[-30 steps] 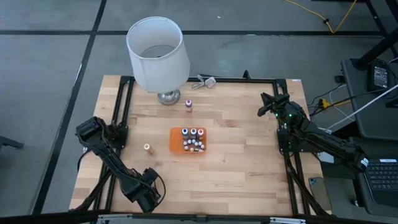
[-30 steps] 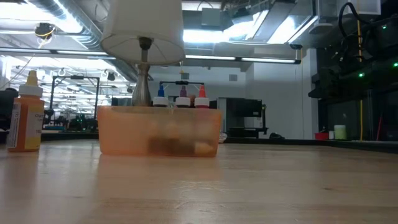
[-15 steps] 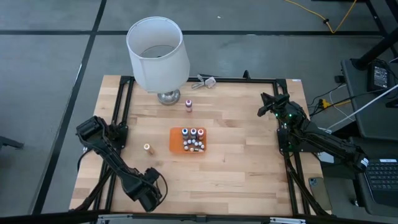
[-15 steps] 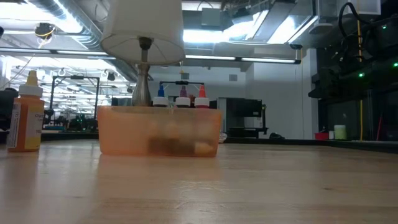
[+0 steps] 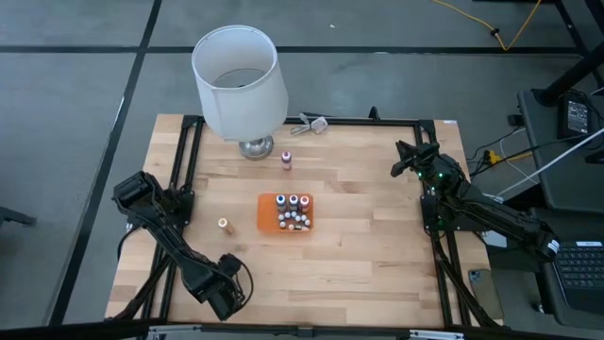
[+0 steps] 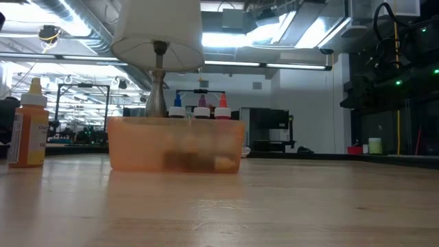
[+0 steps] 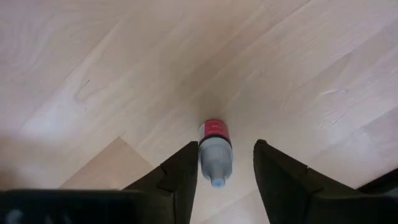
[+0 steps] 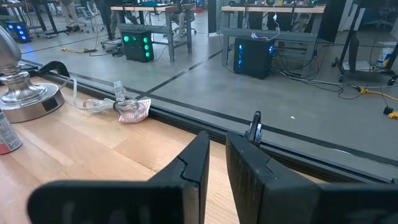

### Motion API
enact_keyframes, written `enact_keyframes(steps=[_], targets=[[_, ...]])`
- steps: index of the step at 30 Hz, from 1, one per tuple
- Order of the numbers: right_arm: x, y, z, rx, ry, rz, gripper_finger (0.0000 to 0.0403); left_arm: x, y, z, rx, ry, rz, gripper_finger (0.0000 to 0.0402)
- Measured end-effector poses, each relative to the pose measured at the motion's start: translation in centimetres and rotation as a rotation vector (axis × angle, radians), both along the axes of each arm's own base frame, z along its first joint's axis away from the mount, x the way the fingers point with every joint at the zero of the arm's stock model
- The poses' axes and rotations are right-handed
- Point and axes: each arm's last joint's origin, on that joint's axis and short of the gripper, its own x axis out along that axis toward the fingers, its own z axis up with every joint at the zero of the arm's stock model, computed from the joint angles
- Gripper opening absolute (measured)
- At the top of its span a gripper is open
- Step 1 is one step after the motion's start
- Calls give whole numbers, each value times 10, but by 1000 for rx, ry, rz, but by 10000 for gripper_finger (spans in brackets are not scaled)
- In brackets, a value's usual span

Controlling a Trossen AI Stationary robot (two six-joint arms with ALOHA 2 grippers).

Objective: Pick & Place food coloring
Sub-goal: Put the small red food coloring bottle into the orange bin

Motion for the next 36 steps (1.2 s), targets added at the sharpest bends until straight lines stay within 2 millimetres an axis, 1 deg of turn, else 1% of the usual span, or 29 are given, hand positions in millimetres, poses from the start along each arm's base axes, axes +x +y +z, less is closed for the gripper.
enact_keyframes(steps=[6,14,19,22,27,32,36], targets=[[0,0,0,0,0,0,58,0,0,0,-1,1,14,137],[0,0,0,0,0,0,58,0,0,0,-14,17,18,85],[0,0,0,0,0,0,58,7,9,7,-23,-6,3,63],[0,0,0,0,0,0,58,13,20,17,6,-24,-3,64],[0,0,0,0,0,0,58,28,41,46,57,-41,-46,66],[0,0,0,0,0,0,58,52,65,76,92,-81,-102,65],[0,0,0,0,0,0,58,73,87,93,103,-133,-138,65]])
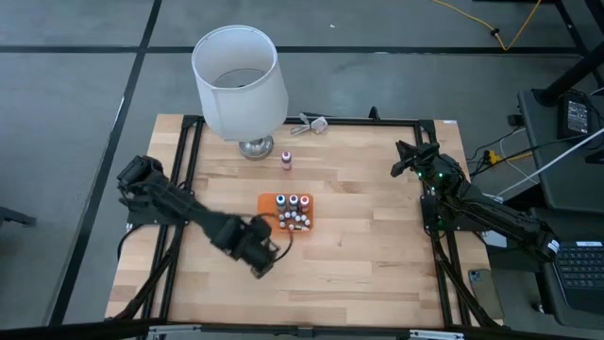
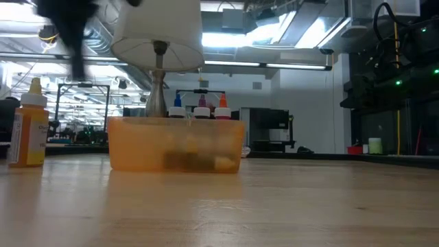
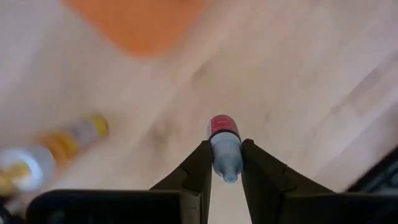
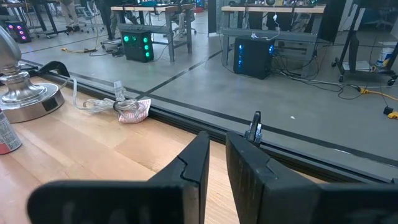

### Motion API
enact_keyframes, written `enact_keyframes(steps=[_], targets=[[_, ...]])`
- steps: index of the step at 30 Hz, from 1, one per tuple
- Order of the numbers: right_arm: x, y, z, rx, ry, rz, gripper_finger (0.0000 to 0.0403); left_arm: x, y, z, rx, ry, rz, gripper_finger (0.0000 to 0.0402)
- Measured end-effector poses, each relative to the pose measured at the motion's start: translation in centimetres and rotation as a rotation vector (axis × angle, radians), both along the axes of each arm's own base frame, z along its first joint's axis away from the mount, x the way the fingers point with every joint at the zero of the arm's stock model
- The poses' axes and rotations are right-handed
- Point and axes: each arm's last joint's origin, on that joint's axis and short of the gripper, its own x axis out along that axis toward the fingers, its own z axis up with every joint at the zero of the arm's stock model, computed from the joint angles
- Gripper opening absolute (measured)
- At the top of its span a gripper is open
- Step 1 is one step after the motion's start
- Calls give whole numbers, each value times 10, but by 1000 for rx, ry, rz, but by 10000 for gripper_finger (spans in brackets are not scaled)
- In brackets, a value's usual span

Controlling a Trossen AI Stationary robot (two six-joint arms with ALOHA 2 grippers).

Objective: Pick & Place food coloring
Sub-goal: Put the small red food coloring bottle into the orange bin

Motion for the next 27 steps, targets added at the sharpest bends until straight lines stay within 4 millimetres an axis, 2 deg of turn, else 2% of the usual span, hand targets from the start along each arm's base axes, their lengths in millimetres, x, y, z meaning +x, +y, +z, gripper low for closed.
enact_keyframes(steps=[5,12,17,23,27], targets=[[0,0,0,0,0,0,58,18,34,12,55,-22,0,65],[0,0,0,0,0,0,58,32,71,7,109,5,7,65],[0,0,0,0,0,0,58,43,84,-9,128,63,-6,65],[0,0,0,0,0,0,58,60,91,-36,136,125,-50,65],[0,0,0,0,0,0,58,68,93,-48,112,124,-58,65]])
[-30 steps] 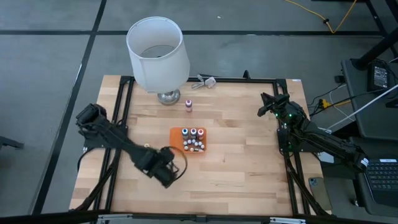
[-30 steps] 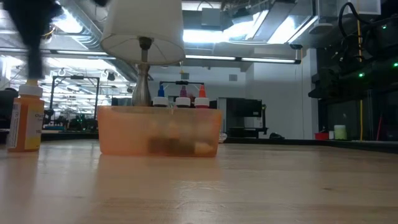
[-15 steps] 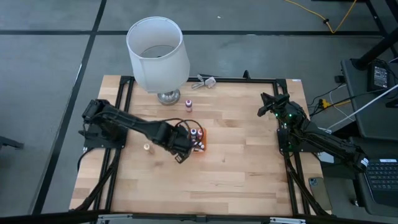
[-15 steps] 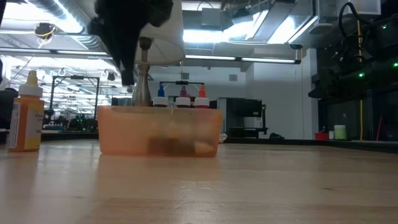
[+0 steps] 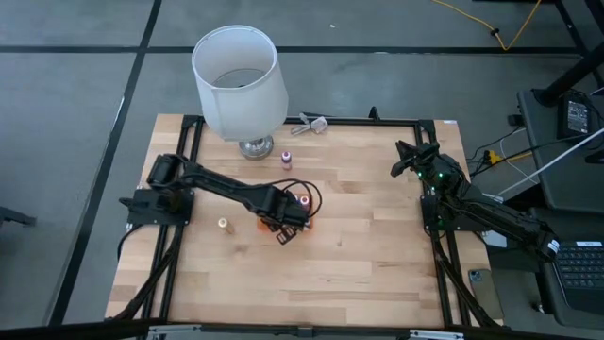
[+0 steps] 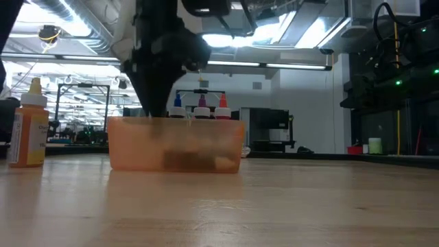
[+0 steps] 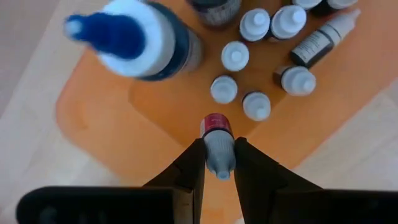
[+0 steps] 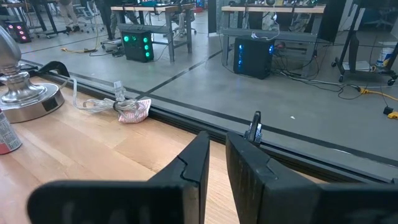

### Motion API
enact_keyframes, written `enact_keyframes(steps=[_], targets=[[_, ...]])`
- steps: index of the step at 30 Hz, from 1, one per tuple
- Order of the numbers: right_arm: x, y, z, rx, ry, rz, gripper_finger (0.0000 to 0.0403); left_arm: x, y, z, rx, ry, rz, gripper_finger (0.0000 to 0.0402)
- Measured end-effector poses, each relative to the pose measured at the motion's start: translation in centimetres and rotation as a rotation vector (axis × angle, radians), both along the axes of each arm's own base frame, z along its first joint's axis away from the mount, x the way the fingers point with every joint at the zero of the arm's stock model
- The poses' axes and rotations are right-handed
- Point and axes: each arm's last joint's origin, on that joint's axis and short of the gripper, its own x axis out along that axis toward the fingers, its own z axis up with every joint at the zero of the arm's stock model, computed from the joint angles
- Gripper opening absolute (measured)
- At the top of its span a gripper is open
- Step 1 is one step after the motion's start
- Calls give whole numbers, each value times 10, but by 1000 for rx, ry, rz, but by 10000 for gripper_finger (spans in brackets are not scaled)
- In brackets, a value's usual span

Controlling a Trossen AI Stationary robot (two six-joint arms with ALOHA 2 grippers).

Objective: Pick & Place food coloring
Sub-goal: Put the small red food coloring bottle into the orange bin, then put the big pink food coloring bottle into the orange bin

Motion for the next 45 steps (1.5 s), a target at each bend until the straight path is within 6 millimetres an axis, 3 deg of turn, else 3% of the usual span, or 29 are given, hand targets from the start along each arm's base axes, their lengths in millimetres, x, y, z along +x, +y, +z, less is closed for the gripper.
enact_keyframes(steps=[9,19,31,36,45], targets=[[0,0,0,0,0,0,58,4,2,-25,-49,14,-8,65],[0,0,0,0,0,0,58,6,3,-34,-71,-26,-12,67],[0,0,0,0,0,0,58,6,4,-33,-54,-27,-39,131],[0,0,0,0,0,0,58,1,5,-16,-51,-68,-51,165],[0,0,0,0,0,0,58,-33,6,50,104,-247,64,213]])
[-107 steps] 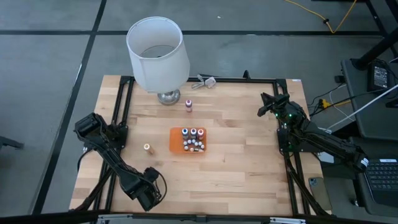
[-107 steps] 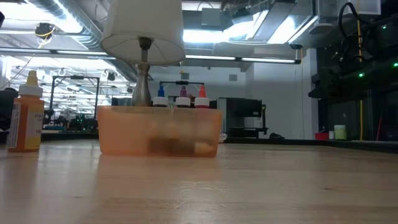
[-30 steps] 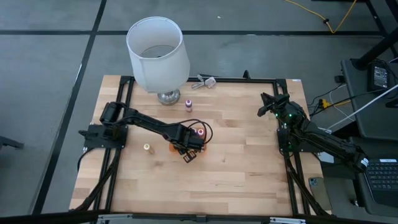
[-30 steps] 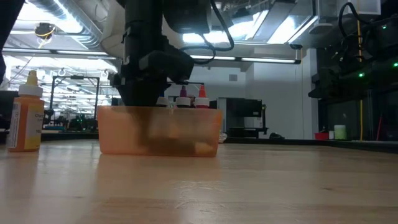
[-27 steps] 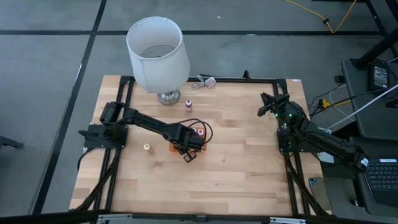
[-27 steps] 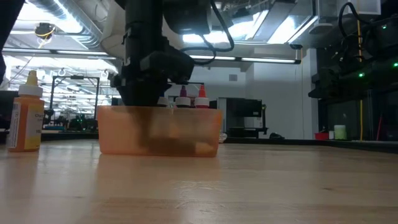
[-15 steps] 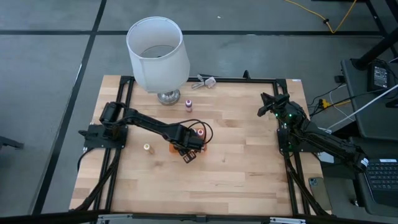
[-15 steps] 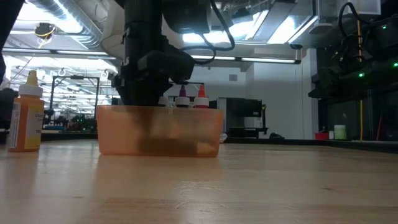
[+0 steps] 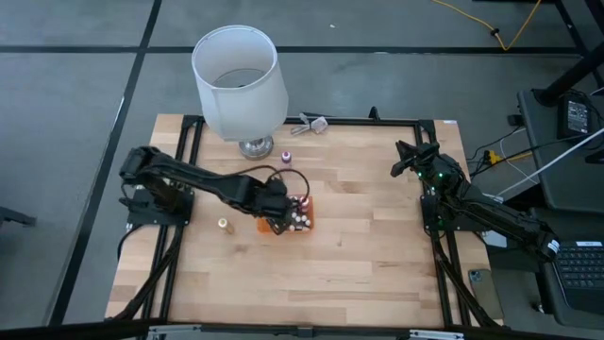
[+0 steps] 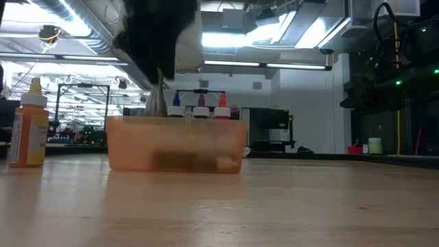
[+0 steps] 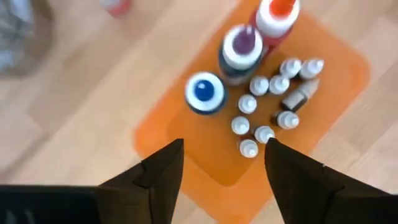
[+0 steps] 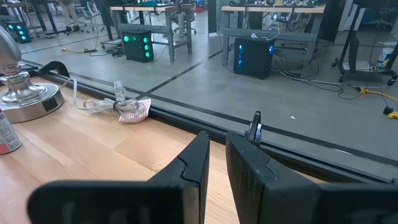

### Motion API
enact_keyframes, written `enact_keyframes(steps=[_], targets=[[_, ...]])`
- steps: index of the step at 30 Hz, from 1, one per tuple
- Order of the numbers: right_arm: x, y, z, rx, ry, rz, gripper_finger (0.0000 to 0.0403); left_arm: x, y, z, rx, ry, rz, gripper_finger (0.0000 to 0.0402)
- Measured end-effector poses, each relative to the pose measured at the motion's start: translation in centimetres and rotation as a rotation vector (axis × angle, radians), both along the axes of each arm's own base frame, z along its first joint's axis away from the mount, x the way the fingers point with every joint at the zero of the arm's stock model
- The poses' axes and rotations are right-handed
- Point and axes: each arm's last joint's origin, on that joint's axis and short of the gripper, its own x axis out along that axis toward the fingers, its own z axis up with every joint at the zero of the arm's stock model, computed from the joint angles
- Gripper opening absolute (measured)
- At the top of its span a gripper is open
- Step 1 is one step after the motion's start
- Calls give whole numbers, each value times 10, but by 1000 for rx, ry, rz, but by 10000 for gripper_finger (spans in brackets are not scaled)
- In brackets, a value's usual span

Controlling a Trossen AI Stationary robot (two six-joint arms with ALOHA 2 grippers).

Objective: Pick & Place food coloring
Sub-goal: Put the big pink food coloring bottle into the orange bin

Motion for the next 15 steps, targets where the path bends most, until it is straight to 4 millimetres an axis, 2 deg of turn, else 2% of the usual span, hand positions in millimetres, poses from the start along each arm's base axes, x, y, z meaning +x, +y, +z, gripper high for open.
enact_keyframes(steps=[7,11,15], targets=[[0,0,0,0,0,0,58,-19,-7,30,216,-137,15,246],[0,0,0,0,0,0,58,-20,-5,34,366,-211,110,255],[0,0,0,0,0,0,58,-17,7,34,375,-267,256,253]])
